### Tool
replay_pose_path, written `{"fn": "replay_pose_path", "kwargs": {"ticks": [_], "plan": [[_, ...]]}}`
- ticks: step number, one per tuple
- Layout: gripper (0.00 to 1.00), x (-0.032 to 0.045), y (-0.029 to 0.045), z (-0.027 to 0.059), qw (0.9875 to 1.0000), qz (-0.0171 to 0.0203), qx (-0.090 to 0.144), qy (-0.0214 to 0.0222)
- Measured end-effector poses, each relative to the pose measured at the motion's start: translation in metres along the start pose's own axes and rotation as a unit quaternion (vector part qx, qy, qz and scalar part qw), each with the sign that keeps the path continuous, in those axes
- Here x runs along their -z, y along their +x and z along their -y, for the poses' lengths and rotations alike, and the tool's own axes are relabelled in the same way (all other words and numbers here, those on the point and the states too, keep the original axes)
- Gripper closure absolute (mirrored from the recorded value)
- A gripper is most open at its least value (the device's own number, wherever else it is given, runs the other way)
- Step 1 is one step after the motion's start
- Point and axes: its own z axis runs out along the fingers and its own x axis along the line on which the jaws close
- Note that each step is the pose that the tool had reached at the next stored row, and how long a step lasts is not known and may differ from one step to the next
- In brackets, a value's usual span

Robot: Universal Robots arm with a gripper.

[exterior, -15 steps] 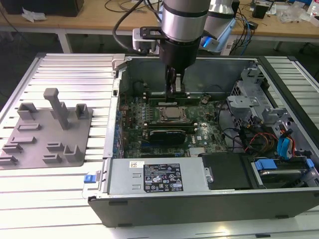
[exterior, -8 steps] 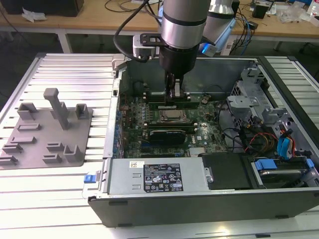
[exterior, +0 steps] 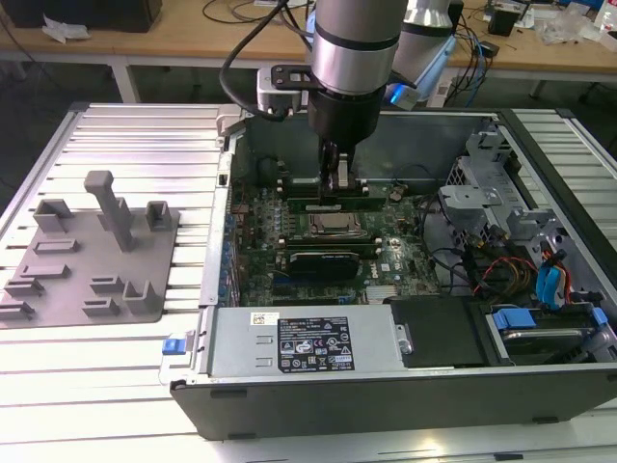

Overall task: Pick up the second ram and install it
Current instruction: 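Insert the second ram into the second slot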

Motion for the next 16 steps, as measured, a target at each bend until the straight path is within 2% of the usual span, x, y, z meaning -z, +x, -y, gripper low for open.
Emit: {"fn": "replay_pose_path", "kwargs": {"ticks": [4, 9, 16], "plan": [[0.91, -0.0024, 0.0001, 0.0000, 1.0000, 0.0001, 0.000, 0.0000], [0.91, -0.0199, 0.0011, 0.0004, 1.0000, 0.0000, 0.000, 0.0000], [0.91, -0.0230, 0.0012, 0.0005, 1.0000, 0.0002, 0.000, 0.0001]]}}
